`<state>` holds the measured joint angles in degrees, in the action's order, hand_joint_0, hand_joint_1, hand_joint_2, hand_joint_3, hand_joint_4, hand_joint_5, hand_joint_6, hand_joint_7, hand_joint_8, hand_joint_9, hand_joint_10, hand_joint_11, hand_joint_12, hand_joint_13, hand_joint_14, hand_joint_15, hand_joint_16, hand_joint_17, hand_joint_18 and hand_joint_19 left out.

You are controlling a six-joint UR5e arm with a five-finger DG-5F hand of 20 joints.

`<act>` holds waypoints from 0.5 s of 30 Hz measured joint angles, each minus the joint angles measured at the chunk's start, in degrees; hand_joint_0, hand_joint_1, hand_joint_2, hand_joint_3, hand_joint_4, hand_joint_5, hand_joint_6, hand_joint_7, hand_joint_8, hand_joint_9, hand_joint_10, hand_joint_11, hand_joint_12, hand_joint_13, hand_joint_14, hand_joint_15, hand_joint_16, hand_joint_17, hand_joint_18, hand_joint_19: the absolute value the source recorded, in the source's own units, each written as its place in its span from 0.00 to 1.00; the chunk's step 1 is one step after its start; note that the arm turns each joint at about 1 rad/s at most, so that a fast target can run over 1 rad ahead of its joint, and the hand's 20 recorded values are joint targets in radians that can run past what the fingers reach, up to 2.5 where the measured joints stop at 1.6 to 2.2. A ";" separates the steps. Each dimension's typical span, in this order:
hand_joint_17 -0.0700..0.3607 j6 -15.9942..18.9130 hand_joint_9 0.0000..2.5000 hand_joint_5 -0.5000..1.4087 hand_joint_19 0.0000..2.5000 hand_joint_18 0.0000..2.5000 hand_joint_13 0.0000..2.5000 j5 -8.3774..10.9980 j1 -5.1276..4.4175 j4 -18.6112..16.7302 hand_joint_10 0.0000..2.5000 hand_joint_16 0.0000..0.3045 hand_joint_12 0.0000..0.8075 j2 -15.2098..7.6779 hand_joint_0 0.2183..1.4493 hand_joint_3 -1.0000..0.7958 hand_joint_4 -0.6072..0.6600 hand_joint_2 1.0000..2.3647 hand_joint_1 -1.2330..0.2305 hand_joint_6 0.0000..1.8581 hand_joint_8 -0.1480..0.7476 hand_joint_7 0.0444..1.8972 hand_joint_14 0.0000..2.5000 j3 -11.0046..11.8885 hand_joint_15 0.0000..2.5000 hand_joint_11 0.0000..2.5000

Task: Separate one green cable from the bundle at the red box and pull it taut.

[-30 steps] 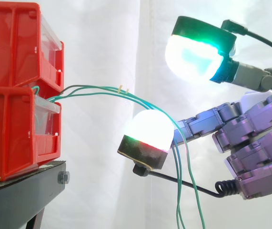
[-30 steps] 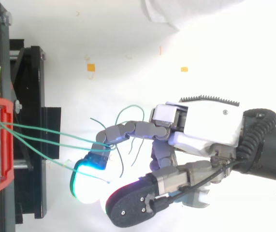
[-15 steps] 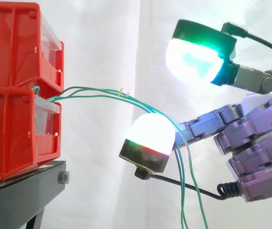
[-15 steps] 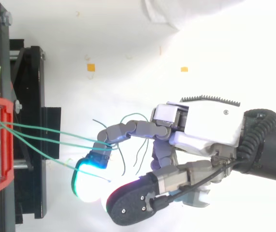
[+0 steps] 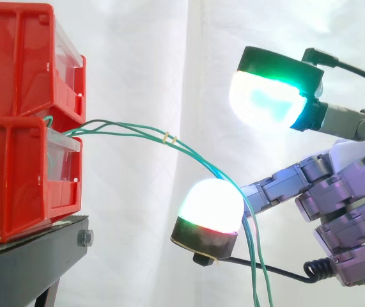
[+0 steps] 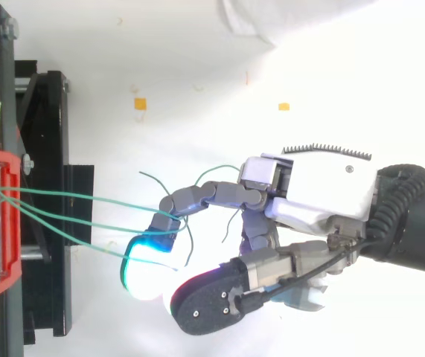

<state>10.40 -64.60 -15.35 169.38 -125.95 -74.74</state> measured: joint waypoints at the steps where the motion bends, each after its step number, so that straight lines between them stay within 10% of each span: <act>1: 0.54 0.10 0.84 0.29 0.35 0.92 0.84 0.03 0.05 0.02 0.01 0.24 0.44 0.00 0.21 0.28 0.70 0.00 0.45 0.27 0.44 0.48 0.01 0.00 0.57 0.42; 15: 0.55 0.11 0.80 0.27 0.34 0.89 0.80 0.10 0.01 0.07 0.01 0.25 0.48 -0.02 0.20 0.28 0.69 0.00 0.45 0.27 0.46 0.45 0.01 0.00 0.55 0.41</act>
<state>10.52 -64.51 -15.35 169.45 -125.97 -74.74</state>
